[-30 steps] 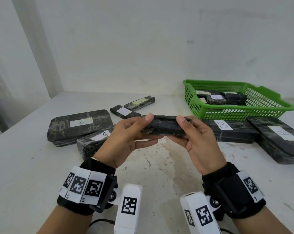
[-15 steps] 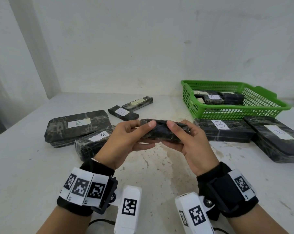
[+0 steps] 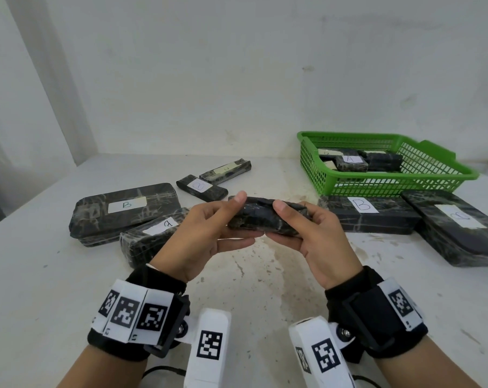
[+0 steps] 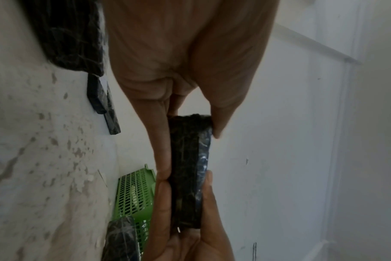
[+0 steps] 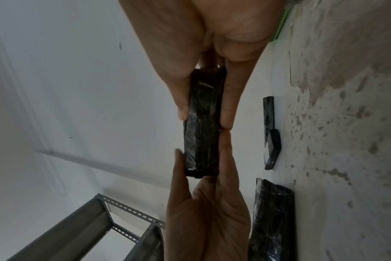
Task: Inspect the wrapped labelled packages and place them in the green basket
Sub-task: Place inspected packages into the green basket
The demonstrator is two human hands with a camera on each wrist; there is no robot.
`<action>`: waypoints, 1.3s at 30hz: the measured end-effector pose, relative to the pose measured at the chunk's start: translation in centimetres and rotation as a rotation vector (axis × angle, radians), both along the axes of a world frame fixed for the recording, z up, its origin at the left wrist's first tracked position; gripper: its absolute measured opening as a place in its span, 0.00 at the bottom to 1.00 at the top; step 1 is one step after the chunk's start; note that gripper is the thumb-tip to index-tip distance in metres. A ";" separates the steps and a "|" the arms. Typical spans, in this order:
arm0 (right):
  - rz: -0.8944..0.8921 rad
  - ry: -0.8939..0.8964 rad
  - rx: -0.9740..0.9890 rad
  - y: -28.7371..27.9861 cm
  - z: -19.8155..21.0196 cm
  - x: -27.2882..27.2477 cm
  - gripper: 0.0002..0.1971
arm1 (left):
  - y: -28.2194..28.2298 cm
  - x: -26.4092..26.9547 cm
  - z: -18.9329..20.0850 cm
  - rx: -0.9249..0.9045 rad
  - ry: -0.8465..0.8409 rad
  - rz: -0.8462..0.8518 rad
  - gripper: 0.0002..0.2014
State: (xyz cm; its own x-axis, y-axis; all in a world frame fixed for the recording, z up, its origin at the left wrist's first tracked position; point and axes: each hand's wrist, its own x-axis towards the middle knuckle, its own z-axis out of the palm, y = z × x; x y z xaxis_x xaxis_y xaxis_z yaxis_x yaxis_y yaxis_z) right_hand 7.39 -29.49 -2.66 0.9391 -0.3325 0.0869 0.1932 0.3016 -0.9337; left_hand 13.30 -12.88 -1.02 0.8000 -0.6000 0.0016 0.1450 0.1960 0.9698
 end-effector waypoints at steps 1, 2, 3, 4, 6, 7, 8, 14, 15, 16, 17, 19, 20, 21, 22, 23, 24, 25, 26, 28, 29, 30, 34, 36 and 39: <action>-0.003 0.002 -0.005 0.0 -0.1 0.0 0.21 | -0.1 0.0 -0.1 -0.009 0.002 0.019 0.24; -0.003 0.007 -0.009 0.0 -0.1 0.0 0.22 | -0.1 -0.1 -0.2 -0.019 0.002 0.036 0.22; 0.004 0.014 -0.009 0.1 -0.1 0.1 0.23 | -0.1 0.0 -0.2 -0.025 0.000 0.047 0.21; 0.016 0.021 -0.006 0.1 -0.1 0.0 0.23 | 0.0 0.1 -0.3 -0.024 -0.003 0.054 0.20; 0.049 0.022 -0.003 0.3 -0.1 0.0 0.22 | 0.1 0.2 -0.3 -0.026 -0.007 0.064 0.19; 0.062 0.020 -0.006 0.3 -0.1 0.0 0.22 | 0.1 0.3 -0.3 -0.029 -0.008 0.070 0.19; 0.068 0.017 -0.012 0.4 -0.1 0.0 0.22 | 0.2 0.3 -0.3 -0.031 -0.009 0.071 0.19; 0.007 0.022 -0.051 0.1 -0.1 0.0 0.21 | 0.2 0.1 -0.1 -0.011 -0.020 0.008 0.21; 0.004 0.020 -0.056 0.1 -0.1 0.0 0.21 | 0.1 0.1 -0.2 -0.022 -0.021 0.016 0.21; 0.004 0.020 -0.059 0.1 -0.1 -0.1 0.21 | 0.1 0.1 -0.3 -0.033 -0.020 0.025 0.21; 0.006 0.020 -0.060 0.1 -0.1 -0.1 0.22 | 0.1 0.1 -0.4 -0.042 -0.020 0.033 0.22; 0.028 0.021 -0.058 0.2 0.0 -0.2 0.21 | 0.1 0.3 -0.5 -0.052 -0.022 0.051 0.23; 0.051 0.025 -0.057 0.2 0.1 -0.2 0.20 | 0.1 0.5 -0.5 -0.058 -0.021 0.064 0.24; 0.076 0.033 -0.057 0.2 0.2 -0.3 0.21 | 0.2 0.6 -0.5 -0.064 -0.020 0.077 0.25; 0.096 0.038 -0.059 0.2 0.3 -0.3 0.22 | 0.2 0.6 -0.5 -0.070 -0.018 0.085 0.25; 0.097 0.041 -0.061 0.3 0.3 -0.3 0.24 | 0.2 0.7 -0.5 -0.073 -0.014 0.083 0.25; 0.084 0.038 -0.063 0.2 0.4 -0.3 0.23 | 0.3 0.6 -0.5 -0.072 -0.011 0.073 0.25; 0.062 0.030 -0.061 0.2 0.3 -0.2 0.21 | 0.3 0.5 -0.5 -0.065 -0.008 0.057 0.25; 0.039 0.022 -0.051 0.1 0.3 -0.2 0.18 | 0.3 0.4 -0.4 -0.058 -0.003 0.037 0.25; 0.016 0.005 -0.031 0.0 0.1 0.0 0.15 | 0.3 0.3 -0.4 -0.056 0.012 0.017 0.25; 0.014 -0.003 -0.026 -0.1 0.0 0.1 0.14 | 0.3 0.3 -0.4 -0.059 0.015 0.019 0.26; 0.015 -0.010 -0.026 -0.1 0.0 0.1 0.13 | 0.2 0.3 -0.4 -0.062 0.015 0.024 0.26; 0.043 -0.012 -0.020 -0.1 0.0 0.1 0.10 | 0.1 0.4 -0.5 -0.067 -0.010 0.042 0.25; 0.062 0.001 -0.006 -0.1 0.0 0.1 0.14 | 0.2 0.5 -0.6 -0.079 -0.010 0.057 0.25; 0.093 0.017 0.042 -0.2 0.3 0.1 0.26 | 0.3 0.8 -0.5 -0.119 0.008 0.094 0.25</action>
State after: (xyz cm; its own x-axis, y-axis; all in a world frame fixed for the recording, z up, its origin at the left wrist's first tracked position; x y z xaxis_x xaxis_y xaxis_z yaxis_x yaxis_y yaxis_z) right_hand 7.51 -29.68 -2.37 0.9673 -0.2469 0.0581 0.1464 0.3561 -0.9229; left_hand 14.11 -12.56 -1.55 0.8530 -0.5183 0.0615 0.1282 0.3223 0.9379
